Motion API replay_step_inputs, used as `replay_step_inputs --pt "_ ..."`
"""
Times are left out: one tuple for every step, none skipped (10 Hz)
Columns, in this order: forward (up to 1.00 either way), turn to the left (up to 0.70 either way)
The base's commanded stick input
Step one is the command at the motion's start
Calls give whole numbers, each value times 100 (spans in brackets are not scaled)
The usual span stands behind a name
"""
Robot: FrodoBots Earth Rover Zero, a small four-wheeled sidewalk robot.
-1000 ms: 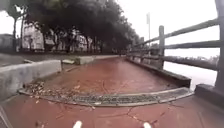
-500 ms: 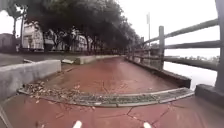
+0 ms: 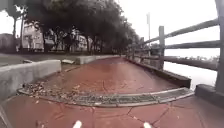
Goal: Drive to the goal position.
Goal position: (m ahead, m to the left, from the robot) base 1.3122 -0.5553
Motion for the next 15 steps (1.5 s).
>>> replay_step_inputs --pt "50 0" --pt "50 0" --pt "50 0" --pt "50 0" --pt "50 0" --pt "50 0" --pt "50 0" --pt "50 0" --pt "50 0" --pt "50 0" --pt "50 0" --pt "50 0" --pt "50 0" --pt "50 0" --pt "50 0"
